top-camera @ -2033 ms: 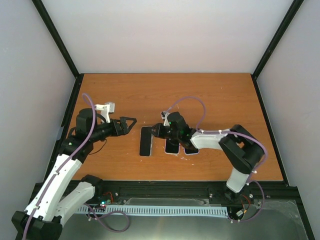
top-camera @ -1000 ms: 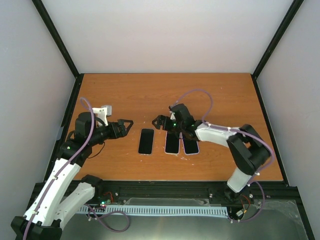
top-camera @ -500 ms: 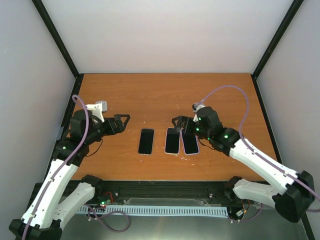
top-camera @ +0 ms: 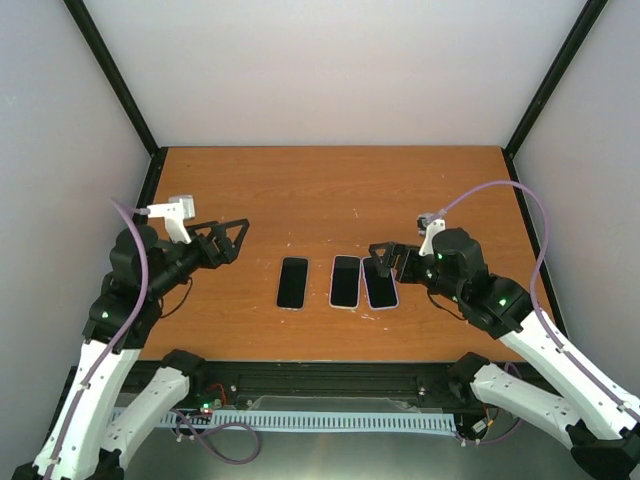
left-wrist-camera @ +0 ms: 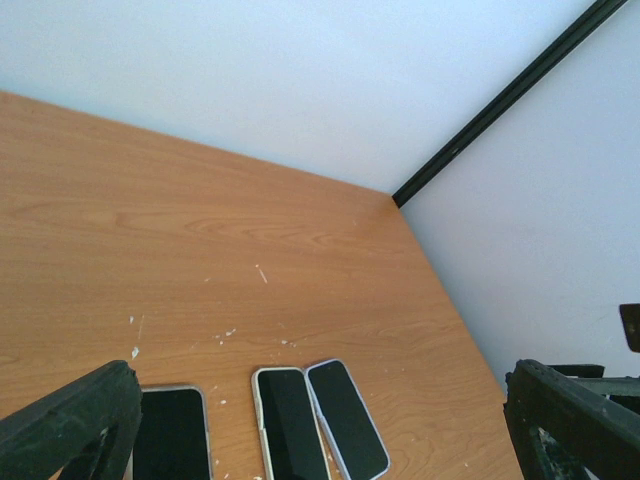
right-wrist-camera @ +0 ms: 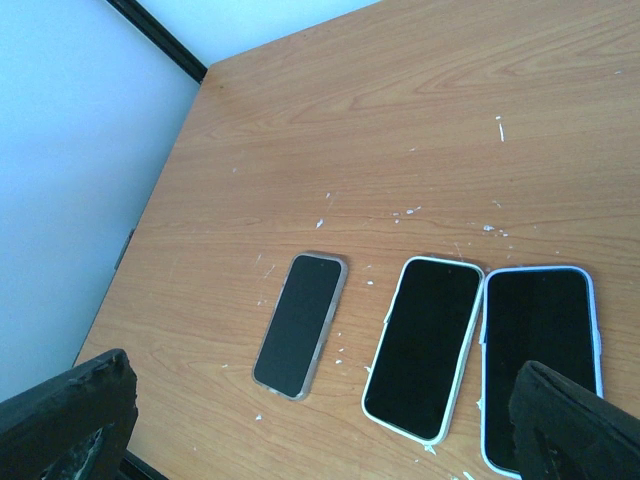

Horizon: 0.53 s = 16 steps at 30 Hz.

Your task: Put the phone into the phone case

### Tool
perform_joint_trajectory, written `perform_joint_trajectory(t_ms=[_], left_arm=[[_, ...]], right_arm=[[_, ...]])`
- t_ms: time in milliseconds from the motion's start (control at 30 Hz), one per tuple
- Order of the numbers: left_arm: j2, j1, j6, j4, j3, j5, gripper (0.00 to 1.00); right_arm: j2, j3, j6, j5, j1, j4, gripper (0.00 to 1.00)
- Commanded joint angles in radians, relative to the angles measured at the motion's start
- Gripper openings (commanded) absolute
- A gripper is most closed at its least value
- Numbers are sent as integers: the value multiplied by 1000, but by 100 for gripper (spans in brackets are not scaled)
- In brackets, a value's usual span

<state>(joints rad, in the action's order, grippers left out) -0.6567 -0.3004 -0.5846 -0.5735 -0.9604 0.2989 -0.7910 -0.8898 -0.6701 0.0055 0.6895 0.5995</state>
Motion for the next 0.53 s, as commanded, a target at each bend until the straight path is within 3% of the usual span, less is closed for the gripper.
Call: perform_joint_trajectory(t_ms=[0, 500], left_arm=[[44, -3, 14, 48, 11, -8, 99], [24, -3, -19, 83, 117, 19, 100]], right_arm=[[29, -17, -6, 18, -4, 37, 100], [38, 27, -42, 8, -4, 2, 100]])
